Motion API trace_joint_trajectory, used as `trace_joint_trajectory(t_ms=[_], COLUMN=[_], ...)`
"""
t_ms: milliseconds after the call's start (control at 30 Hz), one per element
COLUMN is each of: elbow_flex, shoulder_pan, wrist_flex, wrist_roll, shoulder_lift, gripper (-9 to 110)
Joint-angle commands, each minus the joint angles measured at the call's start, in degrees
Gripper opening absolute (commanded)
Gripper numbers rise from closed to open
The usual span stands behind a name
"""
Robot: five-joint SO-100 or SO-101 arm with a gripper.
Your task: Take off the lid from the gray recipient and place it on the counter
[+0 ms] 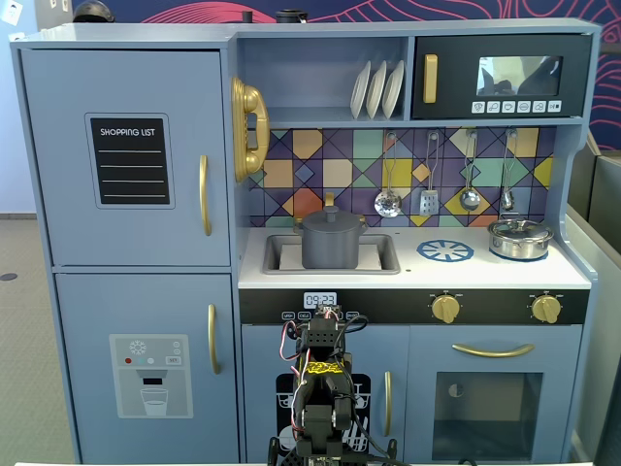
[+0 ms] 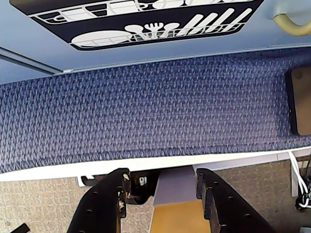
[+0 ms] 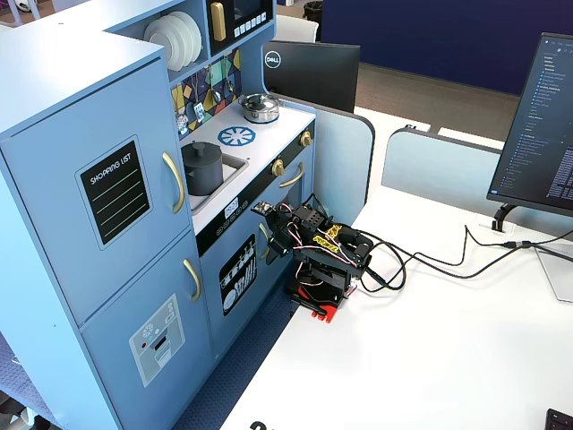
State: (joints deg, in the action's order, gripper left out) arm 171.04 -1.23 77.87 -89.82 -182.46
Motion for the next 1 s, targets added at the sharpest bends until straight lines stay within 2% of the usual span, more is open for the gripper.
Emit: trace_joint_trajectory(t_ms=[0,367,467,600,700,833,967], elbow_flex=[1.0,0.9,-0.7,-10.7,-20.3,-31.1,-39.3], shoulder_pan=[-0.4,-1.1,-2.7,-5.2,-5.5,-4.7,-3.7], wrist_flex=[9.8,9.7,3.7,-6.7,-17.1,-30.6,-37.9], wrist_roll=[3.3,2.1,4.0,4.6,2.7,-4.7,-7.3], shoulder_lift=[0.4,0.4,0.4,2.5,5.9,11.2,14.9], gripper=[0,0,0,0,0,1,6])
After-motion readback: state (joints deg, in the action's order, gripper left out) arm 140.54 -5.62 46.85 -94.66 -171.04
